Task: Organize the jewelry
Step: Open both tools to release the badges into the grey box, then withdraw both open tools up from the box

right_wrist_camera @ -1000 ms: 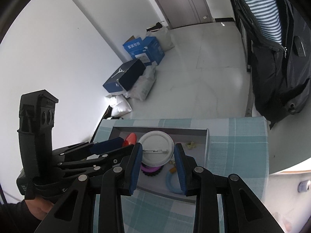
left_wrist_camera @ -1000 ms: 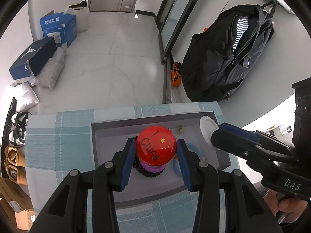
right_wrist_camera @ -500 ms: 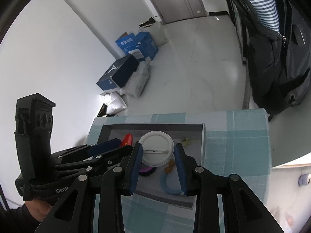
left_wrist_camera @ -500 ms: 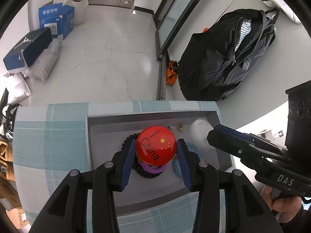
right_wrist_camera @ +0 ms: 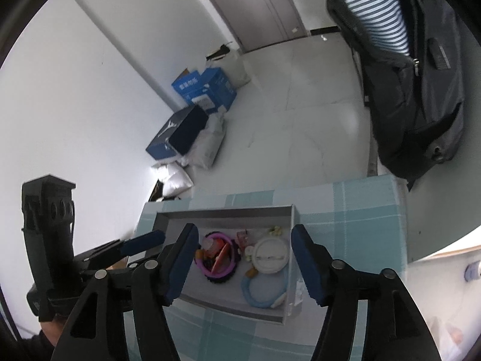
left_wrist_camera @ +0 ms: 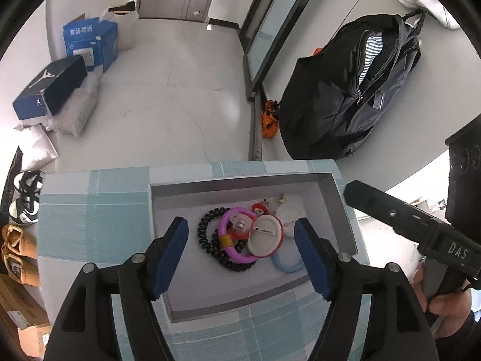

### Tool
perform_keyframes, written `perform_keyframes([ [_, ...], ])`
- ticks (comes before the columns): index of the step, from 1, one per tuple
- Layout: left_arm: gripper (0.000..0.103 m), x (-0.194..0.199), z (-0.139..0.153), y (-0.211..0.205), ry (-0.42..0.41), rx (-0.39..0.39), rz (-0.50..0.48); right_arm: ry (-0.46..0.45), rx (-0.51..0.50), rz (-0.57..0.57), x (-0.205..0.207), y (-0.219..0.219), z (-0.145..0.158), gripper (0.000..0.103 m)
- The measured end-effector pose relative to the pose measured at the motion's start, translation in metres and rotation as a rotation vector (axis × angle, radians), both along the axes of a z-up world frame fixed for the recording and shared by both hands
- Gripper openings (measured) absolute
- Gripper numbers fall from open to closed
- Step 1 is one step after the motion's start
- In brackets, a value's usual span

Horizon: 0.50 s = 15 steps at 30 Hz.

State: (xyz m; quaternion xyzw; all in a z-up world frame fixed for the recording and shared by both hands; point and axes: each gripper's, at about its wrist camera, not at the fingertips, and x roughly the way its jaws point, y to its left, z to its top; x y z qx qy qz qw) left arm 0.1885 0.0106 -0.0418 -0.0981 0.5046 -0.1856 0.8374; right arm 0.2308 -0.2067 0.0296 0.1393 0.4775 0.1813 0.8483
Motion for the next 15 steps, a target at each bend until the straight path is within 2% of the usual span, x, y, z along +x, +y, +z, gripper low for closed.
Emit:
perform_keyframes([
  [6, 0.069, -0.009, 0.012, 0.005, -0.037, 0.019, 0.036, -0.019, -0.003, -0.021, -0.009, -0.004, 0.006, 0.08],
  [15, 0.069, -0.037, 0.03, 0.008, -0.128, 0.078, 0.081, -0.103, -0.039, 0.01, -0.037, 0.001, 0.021, 0.088],
])
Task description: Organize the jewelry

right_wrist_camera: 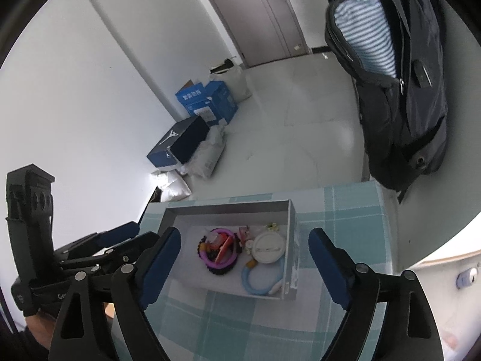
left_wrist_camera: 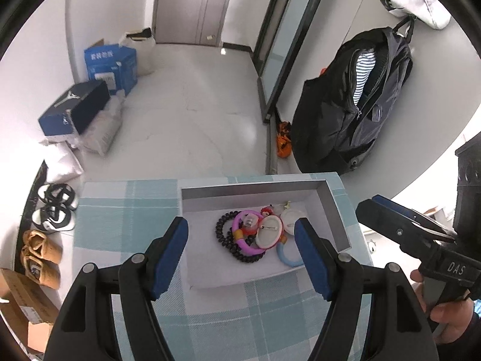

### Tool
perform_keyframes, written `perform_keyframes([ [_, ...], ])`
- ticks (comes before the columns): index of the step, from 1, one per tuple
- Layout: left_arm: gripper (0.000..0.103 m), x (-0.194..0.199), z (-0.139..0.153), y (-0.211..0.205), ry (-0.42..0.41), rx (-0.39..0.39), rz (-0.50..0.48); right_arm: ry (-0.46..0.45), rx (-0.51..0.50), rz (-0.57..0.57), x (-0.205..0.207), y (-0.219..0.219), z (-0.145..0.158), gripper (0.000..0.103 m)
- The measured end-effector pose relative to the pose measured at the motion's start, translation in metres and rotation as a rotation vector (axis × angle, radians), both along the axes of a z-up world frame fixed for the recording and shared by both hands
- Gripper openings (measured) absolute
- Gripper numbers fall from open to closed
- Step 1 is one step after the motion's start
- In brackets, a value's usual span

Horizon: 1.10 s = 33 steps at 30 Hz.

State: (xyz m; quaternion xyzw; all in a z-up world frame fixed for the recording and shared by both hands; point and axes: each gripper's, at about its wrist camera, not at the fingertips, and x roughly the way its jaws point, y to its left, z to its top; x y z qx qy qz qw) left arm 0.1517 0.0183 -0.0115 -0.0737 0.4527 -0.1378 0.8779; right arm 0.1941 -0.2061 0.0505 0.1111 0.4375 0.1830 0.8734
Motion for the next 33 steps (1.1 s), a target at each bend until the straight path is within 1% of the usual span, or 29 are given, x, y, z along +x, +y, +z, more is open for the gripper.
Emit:
perform_keyframes([
  [7, 0.071, -0.024, 0.006, 0.006, -0.044, 0.014, 0.045, -0.078, -0.023, 0.018, -0.032, 0.002, 0.012, 0.096],
  [8, 0.072, -0.027, 0.007, 0.006, -0.047, 0.017, 0.049, -0.088, -0.027, 0.02, -0.037, 0.002, 0.013, 0.097],
  [9, 0.078, -0.031, 0.007, 0.006, -0.053, 0.021, 0.055, -0.094, -0.03, 0.021, -0.041, 0.003, 0.014, 0.097],
  [10, 0.081, -0.035, 0.007, 0.006, -0.062, 0.026, 0.063, -0.1, -0.034, 0.023, -0.046, 0.003, 0.014, 0.098],
  [12, 0.081, -0.043, 0.009, 0.007, -0.083, 0.035, 0.079, -0.108, -0.043, 0.026, -0.054, 0.004, 0.014, 0.098],
  [19, 0.081, -0.06, 0.009, 0.009, -0.113, 0.051, 0.097, -0.143, -0.09, 0.032, -0.081, 0.005, 0.014, 0.1],
  [28, 0.081, -0.077, 0.003, 0.01, -0.117, 0.054, 0.115, -0.182, -0.107, 0.022, -0.105, 0.003, 0.014, 0.103],
  [31, 0.081, -0.082, 0.004, 0.01, -0.12, 0.041, 0.119, -0.19, -0.109, 0.019, -0.11, 0.003, 0.015, 0.103],
  [33, 0.081, -0.086, 0.009, 0.01, -0.135, 0.04, 0.125, -0.192, -0.112, 0.014, -0.114, 0.002, 0.015, 0.103],
])
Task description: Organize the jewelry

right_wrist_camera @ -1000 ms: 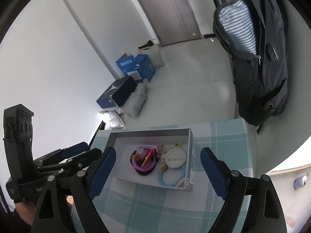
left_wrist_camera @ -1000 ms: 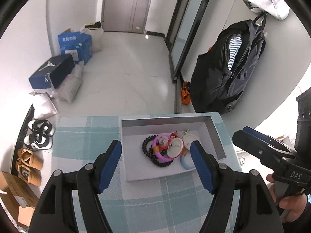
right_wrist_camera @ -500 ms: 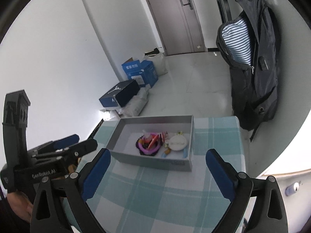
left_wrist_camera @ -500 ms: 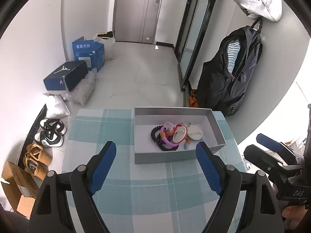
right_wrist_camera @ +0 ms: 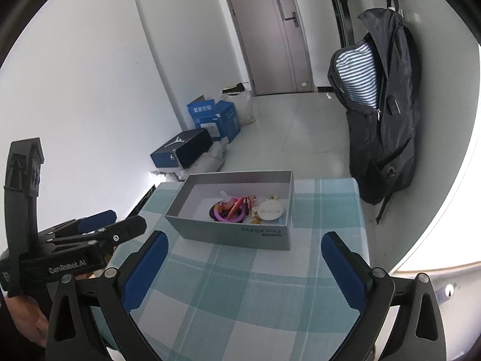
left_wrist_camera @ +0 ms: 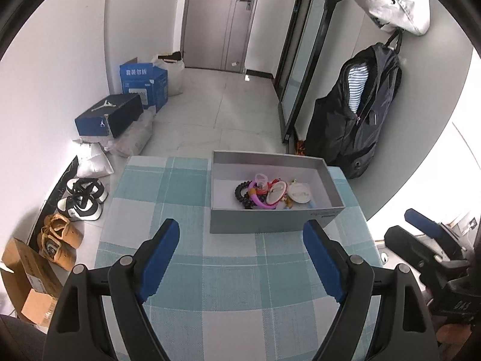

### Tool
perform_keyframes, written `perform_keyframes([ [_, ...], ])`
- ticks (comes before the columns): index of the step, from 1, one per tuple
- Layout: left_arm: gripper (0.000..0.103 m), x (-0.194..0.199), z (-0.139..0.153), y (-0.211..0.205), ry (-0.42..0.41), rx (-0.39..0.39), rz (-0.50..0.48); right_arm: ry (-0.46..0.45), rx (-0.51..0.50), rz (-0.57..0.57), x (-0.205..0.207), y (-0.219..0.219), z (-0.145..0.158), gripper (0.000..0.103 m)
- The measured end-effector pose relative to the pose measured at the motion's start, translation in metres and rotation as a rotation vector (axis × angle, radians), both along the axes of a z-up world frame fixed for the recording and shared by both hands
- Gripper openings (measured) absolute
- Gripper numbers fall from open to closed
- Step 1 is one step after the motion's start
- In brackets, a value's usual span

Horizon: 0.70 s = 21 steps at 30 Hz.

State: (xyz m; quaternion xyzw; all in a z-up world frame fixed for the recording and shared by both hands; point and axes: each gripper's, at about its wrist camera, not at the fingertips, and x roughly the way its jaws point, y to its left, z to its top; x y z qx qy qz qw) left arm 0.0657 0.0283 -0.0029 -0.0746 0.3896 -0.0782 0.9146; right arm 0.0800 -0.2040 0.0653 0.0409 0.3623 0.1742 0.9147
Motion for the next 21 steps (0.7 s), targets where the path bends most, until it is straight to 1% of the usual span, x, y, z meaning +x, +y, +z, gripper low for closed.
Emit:
perform_keyframes([
  [7, 0.081, -0.005, 0.0016, -0.0025, -0.007, 0.003, 0.004, -0.017, 0.011, -0.011, -0.0084, -0.0051, 0.0045, 0.103],
  [21, 0.081, -0.0082, 0.0015, -0.0025, -0.004, -0.001, 0.0, -0.024, 0.023, -0.021, -0.0075, -0.0066, 0.0079, 0.103],
])
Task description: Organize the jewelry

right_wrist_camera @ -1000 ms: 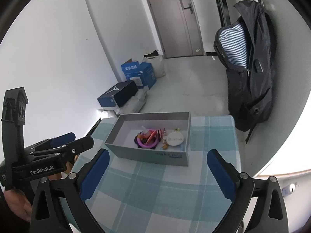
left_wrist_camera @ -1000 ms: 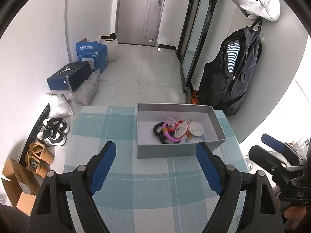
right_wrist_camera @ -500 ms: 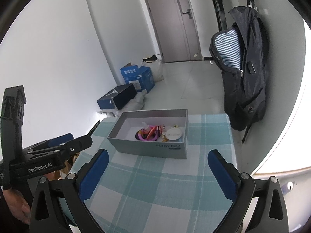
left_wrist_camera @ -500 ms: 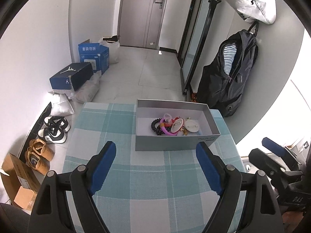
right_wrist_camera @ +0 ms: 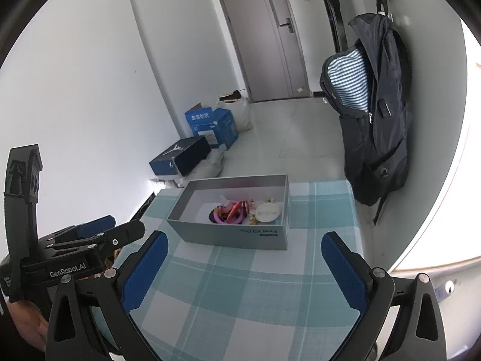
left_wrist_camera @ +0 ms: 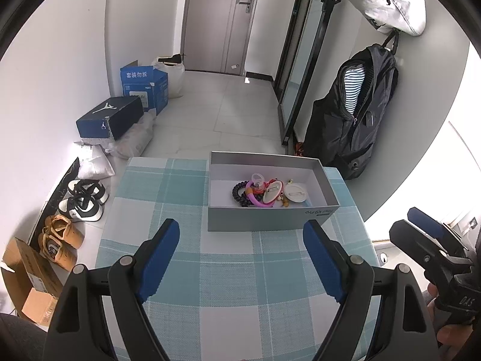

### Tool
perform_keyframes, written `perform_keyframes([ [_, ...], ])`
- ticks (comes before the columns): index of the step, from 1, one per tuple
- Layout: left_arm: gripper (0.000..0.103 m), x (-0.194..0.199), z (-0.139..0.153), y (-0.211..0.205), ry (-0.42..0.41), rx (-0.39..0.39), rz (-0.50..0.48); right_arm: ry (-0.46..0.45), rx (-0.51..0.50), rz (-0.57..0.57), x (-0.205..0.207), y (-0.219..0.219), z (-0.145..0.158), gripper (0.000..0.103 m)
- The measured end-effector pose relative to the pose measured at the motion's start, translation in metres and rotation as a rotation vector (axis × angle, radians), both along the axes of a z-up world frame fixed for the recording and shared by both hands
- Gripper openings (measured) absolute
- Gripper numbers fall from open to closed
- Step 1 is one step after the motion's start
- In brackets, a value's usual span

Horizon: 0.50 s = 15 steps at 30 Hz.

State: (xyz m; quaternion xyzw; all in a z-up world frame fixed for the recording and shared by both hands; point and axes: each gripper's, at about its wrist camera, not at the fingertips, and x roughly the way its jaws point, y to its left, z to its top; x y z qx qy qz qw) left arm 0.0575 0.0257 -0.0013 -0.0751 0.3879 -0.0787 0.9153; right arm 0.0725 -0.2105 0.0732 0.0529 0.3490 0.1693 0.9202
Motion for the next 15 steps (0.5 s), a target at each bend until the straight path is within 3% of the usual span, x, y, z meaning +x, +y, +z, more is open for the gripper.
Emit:
perform_keyframes([
  [15, 0.081, 0.0009, -0.0003, -0.001, -0.004, 0.018, 0.008, 0.008, 0.003, 0.002, 0.0007, -0.0001, -0.0004, 0.103],
])
